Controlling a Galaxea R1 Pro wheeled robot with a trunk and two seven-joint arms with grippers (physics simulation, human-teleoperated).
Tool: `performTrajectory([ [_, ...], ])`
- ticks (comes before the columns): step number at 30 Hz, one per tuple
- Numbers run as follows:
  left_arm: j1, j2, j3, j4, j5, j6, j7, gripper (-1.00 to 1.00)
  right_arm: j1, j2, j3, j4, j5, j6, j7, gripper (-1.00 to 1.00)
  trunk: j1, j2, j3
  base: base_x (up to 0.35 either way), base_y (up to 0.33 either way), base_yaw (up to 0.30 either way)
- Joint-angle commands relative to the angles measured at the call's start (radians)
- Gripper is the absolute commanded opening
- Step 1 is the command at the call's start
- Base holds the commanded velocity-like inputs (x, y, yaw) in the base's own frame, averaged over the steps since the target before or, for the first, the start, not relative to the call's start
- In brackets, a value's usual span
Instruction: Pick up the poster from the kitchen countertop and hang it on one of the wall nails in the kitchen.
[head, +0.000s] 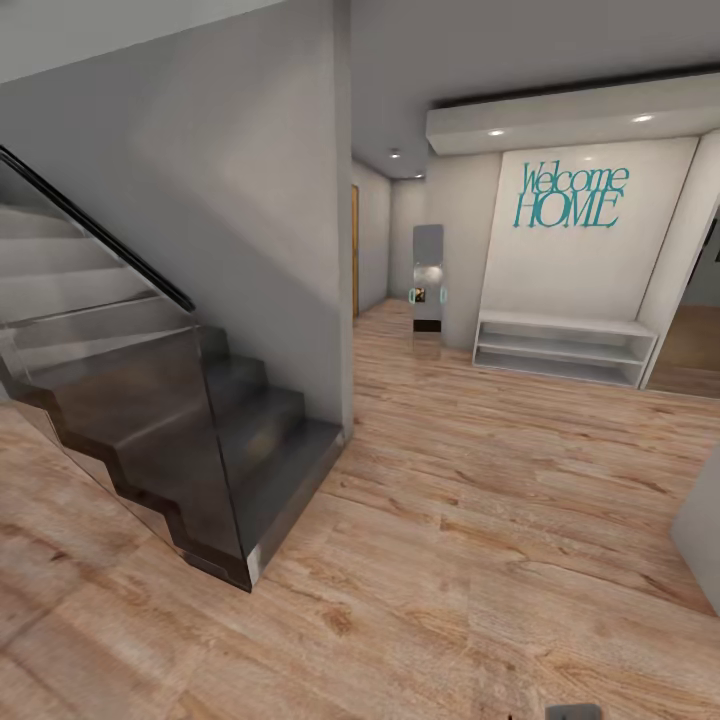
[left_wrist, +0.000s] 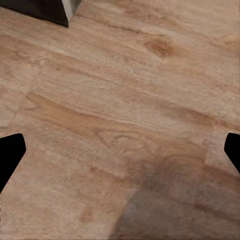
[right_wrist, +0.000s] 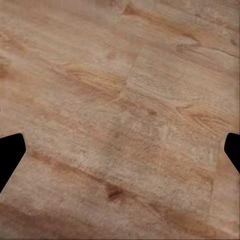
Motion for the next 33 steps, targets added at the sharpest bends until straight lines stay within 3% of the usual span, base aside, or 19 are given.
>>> performTrajectory([
  [1, 0.000, 0.009, 0.006, 0.040, 0.001, -0.002, 0.000, 1.00, 0.000, -0.003, 0.002, 0.008, 0.001, -0.002, 0.001, 1.00, 0.000, 0.000, -0.001, 0.000, 0.000, 0.000],
  [10, 0.000, 0.014, 0.011, 0.062, 0.004, -0.002, 0.001, 1.00, 0.000, -0.003, -0.003, 0.046, 0.000, -0.002, 0.001, 1.00, 0.000, 0.000, -0.001, 0.000, 0.000, 0.118],
  [20, 0.000, 0.018, 0.056, 0.064, 0.006, -0.003, 0.000, 1.00, 0.001, -0.002, -0.005, 0.050, -0.002, -0.002, -0.002, 1.00, 0.000, 0.000, -0.001, -0.002, -0.004, 0.261],
  [33, 0.000, 0.018, 0.060, 0.065, 0.004, -0.002, -0.002, 1.00, 0.001, -0.001, -0.004, 0.050, -0.002, -0.004, -0.002, 1.00, 0.000, 0.000, -0.001, -0.088, -0.150, 0.185],
])
